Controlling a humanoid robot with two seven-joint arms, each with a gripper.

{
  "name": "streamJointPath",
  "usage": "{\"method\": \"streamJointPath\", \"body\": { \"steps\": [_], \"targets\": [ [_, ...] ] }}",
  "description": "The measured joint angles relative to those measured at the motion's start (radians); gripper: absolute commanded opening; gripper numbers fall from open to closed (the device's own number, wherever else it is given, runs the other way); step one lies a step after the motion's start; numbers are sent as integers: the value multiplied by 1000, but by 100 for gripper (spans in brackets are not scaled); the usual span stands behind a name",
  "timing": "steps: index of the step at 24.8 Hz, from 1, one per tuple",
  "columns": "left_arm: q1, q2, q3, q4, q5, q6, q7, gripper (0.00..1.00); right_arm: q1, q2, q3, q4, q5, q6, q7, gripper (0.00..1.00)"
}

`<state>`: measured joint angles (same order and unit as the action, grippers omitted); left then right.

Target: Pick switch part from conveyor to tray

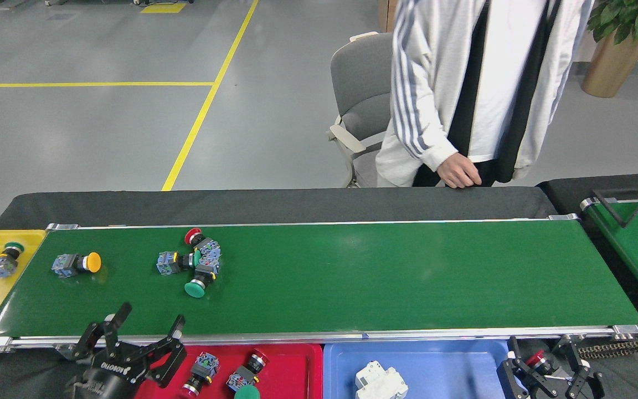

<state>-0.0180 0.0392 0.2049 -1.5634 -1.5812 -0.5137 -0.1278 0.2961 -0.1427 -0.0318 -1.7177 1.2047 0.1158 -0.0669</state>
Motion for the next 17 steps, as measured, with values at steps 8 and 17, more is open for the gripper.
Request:
{"method": "streamJointPath", "body": {
  "steps": [8, 17],
  "targets": [
    [-130, 31, -8, 233, -41, 75, -12, 99, -59, 0, 4, 0, 0, -12, 23, 98],
    [-257, 42, -15, 437, -42, 225, -1, 20, -54, -1, 17, 0, -1, -19, 31, 98]
  ]
}}
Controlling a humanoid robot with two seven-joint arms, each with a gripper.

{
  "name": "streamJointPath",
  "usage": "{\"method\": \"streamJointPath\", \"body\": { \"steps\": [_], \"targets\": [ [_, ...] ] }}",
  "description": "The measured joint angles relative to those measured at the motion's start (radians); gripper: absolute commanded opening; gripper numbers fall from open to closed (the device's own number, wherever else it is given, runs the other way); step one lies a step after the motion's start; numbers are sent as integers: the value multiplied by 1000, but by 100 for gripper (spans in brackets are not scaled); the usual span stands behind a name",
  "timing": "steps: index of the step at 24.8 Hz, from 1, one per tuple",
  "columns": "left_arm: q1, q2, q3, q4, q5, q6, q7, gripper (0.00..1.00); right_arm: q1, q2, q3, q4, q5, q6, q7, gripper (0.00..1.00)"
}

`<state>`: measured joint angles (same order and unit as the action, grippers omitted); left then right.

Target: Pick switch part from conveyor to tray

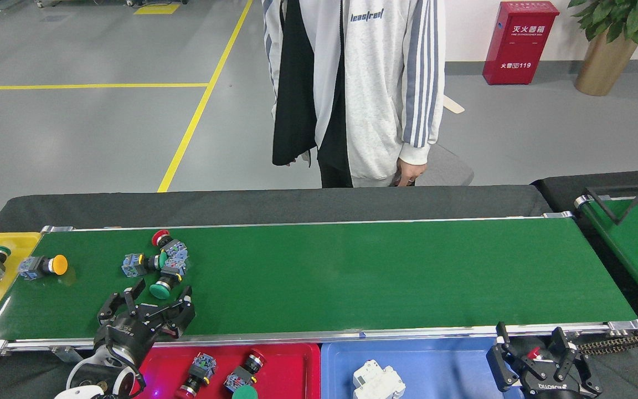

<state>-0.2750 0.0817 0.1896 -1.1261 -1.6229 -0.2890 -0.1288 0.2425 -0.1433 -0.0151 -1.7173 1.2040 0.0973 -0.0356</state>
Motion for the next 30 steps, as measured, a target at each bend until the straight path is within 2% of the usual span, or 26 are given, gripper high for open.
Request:
{"method": "streamJointPath", "body": {
  "steps": [2, 5, 8, 11, 12, 13, 14, 15, 18, 22, 27, 30],
  "targets": [
    [-6, 1, 5, 13, 3, 16, 3, 11, 4, -1, 0, 1, 0, 2, 2, 98],
    [6, 0, 4, 2, 4, 25, 24, 6, 3, -1, 0, 0, 0, -14, 3, 98],
    [120, 0, -27, -137, 4, -34, 51, 9, 3, -1, 0, -8, 0, -17, 4, 98],
    [311, 0, -47, -403, 36, -221, 58, 22, 0, -3, -3, -14, 0, -19, 4, 98],
    [388, 0, -48, -495, 49, -293, 59, 34, -6, -10, -11, -14, 0, -20, 4, 98],
    [444, -1, -49, -552, 57, -358, 59, 56, -15, -18, -23, -14, 0, -21, 4, 98],
    [502, -5, -52, -602, 60, -402, 59, 86, -22, -24, -36, -15, 0, -21, 4, 98],
    [539, -14, -54, -623, 61, -433, 60, 100, -25, -26, -45, -15, 0, -21, 4, 98],
    [568, -61, -52, -636, 61, -477, 61, 100, -26, -26, -48, -15, 0, -22, 5, 98],
    [567, -71, -17, -638, 62, -485, 61, 100, -26, -26, -48, -15, 0, -25, 6, 98],
    [544, -109, 150, -638, 79, -300, 63, 100, -26, -26, -50, -15, 0, -29, 6, 98],
    [542, -107, 242, -636, 89, -242, 64, 100, -26, -27, -53, -14, 0, -29, 6, 98]
  ]
}}
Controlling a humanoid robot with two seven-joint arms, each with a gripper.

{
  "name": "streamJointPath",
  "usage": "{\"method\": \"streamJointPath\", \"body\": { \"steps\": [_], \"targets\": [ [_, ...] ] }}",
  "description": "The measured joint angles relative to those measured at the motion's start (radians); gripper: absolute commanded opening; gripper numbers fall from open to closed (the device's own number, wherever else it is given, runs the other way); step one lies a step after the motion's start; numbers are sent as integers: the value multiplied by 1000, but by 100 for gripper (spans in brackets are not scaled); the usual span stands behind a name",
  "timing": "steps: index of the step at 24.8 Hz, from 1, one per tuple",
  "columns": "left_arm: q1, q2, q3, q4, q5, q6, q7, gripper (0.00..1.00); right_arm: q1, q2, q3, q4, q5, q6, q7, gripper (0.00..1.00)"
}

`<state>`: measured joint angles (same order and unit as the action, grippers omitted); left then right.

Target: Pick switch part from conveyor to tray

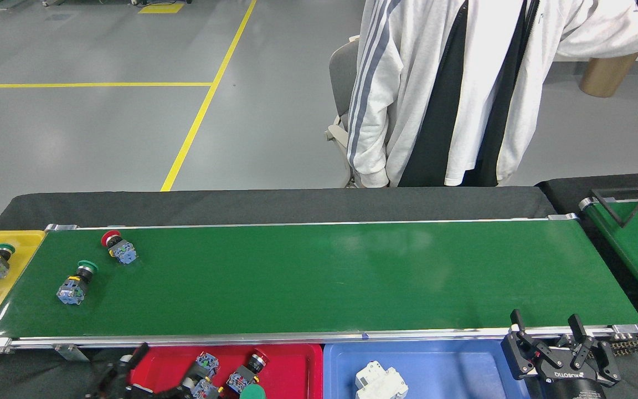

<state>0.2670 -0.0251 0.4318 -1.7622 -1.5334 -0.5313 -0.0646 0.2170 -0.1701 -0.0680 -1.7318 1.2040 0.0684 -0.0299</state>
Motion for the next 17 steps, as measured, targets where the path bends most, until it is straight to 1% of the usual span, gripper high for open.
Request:
{"method": "streamJointPath", "body": {
  "steps": [2, 5, 11, 13, 15, 17],
  "targets": [
    [0, 4, 22, 1, 0, 13, 0, 100, 0, -1, 0, 0, 0, 0, 0, 98],
    [-6, 4, 23, 9, 0, 18, 0, 100, 0, -1, -1, 0, 0, 0, 0, 98],
    [-72, 5, 26, 70, -4, 41, 4, 100, 0, -1, -1, 0, 0, 1, 0, 98],
    [-98, 23, 29, 91, -4, 51, 3, 100, 0, -1, -4, 0, 0, 1, 0, 98],
    [-101, 44, 29, 97, -3, 56, 2, 100, 0, -1, -4, 0, 0, 1, 0, 98],
    [-100, 47, 29, 97, -2, 56, 1, 100, 1, -1, -5, 0, 0, 2, 1, 98]
  ]
}}
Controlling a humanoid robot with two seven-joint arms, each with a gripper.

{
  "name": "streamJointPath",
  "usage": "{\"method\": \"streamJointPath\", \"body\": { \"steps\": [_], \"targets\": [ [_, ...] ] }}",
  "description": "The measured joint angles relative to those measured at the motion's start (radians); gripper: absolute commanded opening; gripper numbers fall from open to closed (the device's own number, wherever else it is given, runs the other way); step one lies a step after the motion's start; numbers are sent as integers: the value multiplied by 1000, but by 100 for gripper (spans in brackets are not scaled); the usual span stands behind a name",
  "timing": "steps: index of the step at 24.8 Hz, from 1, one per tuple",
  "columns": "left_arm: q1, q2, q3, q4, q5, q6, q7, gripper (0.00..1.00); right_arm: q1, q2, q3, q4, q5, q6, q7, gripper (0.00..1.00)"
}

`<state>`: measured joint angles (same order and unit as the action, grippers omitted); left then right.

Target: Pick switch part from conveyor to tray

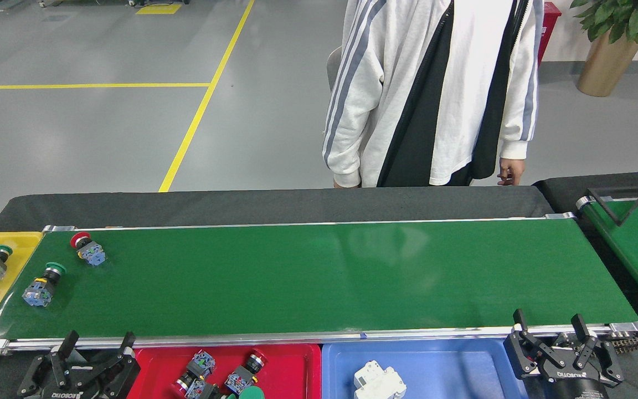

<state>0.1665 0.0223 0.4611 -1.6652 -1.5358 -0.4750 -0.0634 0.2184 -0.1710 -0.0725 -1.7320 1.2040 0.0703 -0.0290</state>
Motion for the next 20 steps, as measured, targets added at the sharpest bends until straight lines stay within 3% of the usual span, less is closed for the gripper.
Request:
{"method": "streamJointPath", "body": {
  "steps": [20],
  "targets": [
    [50, -2, 16, -6, 50, 3, 0, 100, 21, 11, 0, -20, 0, 0, 4, 98]
  ]
}}
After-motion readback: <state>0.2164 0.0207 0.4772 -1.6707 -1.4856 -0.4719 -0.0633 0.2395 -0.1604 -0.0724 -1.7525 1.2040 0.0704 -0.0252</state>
